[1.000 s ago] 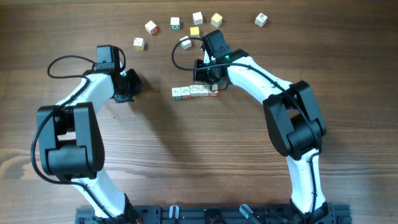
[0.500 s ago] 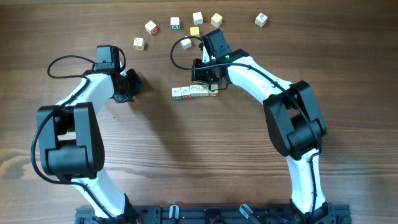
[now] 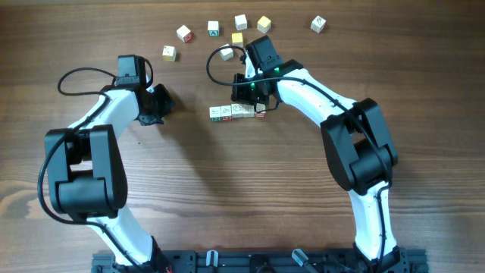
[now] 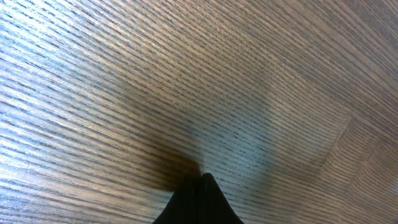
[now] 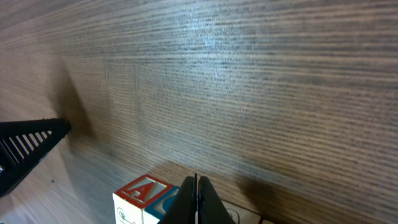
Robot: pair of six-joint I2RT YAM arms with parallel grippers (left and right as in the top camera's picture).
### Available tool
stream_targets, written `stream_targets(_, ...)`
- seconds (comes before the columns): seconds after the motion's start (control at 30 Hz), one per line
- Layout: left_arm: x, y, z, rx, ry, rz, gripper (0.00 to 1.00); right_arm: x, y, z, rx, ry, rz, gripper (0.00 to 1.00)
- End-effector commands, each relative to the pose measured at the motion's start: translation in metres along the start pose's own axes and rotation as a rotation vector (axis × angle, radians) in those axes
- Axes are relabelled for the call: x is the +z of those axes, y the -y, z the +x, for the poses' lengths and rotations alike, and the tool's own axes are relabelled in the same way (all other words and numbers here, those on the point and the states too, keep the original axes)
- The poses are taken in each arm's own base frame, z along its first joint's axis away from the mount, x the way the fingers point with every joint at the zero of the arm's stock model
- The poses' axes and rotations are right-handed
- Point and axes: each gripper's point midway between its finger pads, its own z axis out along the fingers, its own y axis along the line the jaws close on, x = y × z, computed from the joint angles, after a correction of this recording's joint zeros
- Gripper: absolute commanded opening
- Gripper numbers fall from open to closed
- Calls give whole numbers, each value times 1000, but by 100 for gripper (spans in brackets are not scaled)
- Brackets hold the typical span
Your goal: Form a horizontal line
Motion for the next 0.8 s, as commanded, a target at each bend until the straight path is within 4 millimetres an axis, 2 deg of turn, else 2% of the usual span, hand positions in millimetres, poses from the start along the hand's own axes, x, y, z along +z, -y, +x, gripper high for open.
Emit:
stream_targets(0.0,7,-15,10,-7,-29,-54,4,2,-4,2,-10,-20,-17,4)
stream_targets(0.43,7,-15,10,-7,-29,-54,4,2,-2,5,-5,-33,-7,4)
stream_targets(0.77,7,-15,10,-7,-29,-54,4,1,-11,-13,-41,42,-44,4)
